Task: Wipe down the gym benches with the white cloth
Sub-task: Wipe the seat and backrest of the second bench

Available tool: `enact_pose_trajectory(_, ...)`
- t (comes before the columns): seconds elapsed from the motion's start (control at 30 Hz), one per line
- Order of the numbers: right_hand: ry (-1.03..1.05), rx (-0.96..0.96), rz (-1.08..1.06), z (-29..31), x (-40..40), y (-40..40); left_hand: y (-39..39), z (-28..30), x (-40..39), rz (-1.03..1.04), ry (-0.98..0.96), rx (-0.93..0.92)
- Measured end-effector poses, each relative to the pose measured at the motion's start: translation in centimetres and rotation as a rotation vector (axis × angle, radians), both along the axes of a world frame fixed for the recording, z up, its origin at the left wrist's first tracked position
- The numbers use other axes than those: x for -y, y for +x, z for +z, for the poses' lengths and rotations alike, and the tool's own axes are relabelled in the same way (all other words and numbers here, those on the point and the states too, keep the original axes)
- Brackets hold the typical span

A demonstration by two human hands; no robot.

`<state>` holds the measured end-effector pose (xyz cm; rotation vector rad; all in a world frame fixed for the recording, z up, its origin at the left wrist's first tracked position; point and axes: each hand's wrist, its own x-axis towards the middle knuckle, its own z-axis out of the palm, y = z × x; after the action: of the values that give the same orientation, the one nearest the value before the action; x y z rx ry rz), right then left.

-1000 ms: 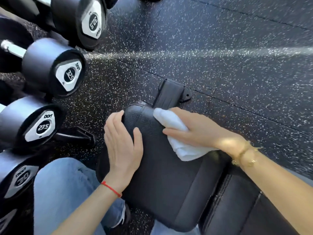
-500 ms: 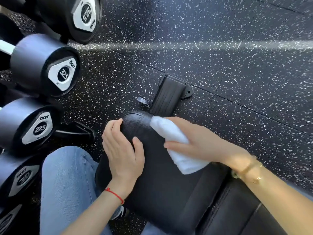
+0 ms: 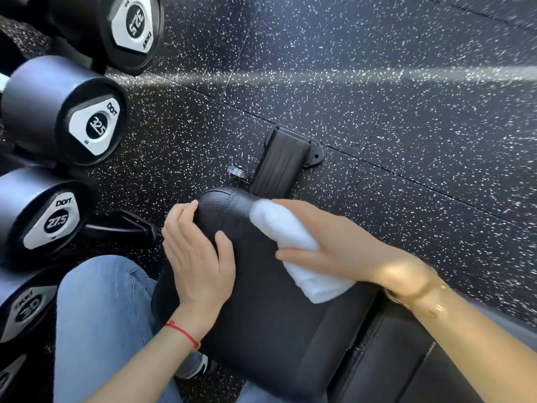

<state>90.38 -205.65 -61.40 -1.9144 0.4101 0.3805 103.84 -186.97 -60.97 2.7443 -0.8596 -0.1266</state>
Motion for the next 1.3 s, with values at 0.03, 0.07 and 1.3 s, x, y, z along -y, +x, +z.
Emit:
enact_pose_trajectory(0.03,-0.003,-0.026,-0.006,0.1,0.2,-1.2,-0.1,0.0,0.0,0.001,-0.001,0.0)
enact_pose_trajectory(0.07,-0.018,-0.036,-0.003,0.2,0.2,-1.6,-0.2,0.0,0.0,0.003,0.0,0.0)
enact_pose_trajectory(1.3,-0.208,0.017,-0.007,0.3,-1.1,0.8,-0.9,0.0,0.2,0.014,-0.054,0.043)
